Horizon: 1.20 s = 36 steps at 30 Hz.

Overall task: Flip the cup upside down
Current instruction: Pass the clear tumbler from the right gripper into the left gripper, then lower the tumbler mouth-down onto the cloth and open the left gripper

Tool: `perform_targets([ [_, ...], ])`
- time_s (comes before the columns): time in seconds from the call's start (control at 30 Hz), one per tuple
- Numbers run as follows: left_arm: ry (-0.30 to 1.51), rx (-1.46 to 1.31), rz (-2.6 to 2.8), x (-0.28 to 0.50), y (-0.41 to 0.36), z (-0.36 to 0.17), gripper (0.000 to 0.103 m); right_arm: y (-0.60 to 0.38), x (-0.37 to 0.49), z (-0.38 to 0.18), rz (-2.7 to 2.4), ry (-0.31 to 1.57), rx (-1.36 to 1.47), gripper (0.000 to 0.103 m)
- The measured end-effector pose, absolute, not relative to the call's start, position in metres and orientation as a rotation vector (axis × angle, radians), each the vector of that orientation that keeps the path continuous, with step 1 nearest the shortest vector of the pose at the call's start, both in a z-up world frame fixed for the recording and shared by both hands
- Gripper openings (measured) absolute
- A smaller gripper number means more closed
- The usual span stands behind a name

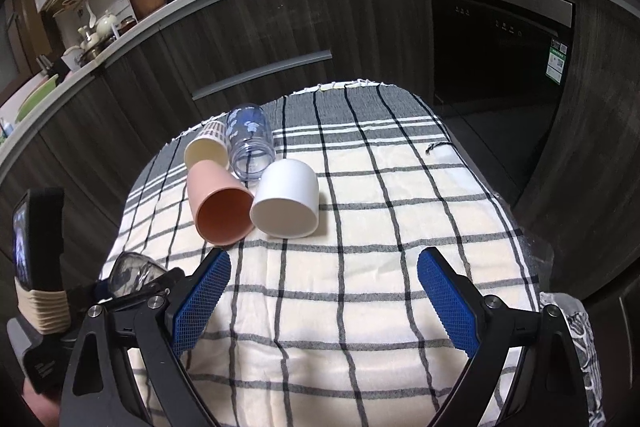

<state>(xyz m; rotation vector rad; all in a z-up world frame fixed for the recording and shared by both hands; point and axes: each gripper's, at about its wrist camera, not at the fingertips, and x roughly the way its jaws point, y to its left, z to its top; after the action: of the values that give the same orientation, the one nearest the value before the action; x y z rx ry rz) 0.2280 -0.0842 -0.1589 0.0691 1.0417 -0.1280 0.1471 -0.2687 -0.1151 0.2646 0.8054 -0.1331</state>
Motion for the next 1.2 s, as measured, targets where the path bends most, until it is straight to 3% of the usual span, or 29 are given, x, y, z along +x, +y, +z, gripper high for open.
perform_targets([
  [0.27, 1.072, 0.029, -0.148, 0.226, -0.080, -0.163, 0.070, -0.268, 0.145, -0.115, -0.126, 0.820, 0.272, 0.095],
  [0.47, 1.021, 0.032, -0.149, 0.208, -0.074, -0.145, 0.081, -0.258, 0.133, -0.100, -0.119, 0.780, 0.226, 0.095],
  [1.2, 0.843, -0.065, -0.089, 0.102, -0.023, -0.074, 0.082, -0.207, 0.063, -0.039, -0.081, 0.622, 0.064, 0.095],
])
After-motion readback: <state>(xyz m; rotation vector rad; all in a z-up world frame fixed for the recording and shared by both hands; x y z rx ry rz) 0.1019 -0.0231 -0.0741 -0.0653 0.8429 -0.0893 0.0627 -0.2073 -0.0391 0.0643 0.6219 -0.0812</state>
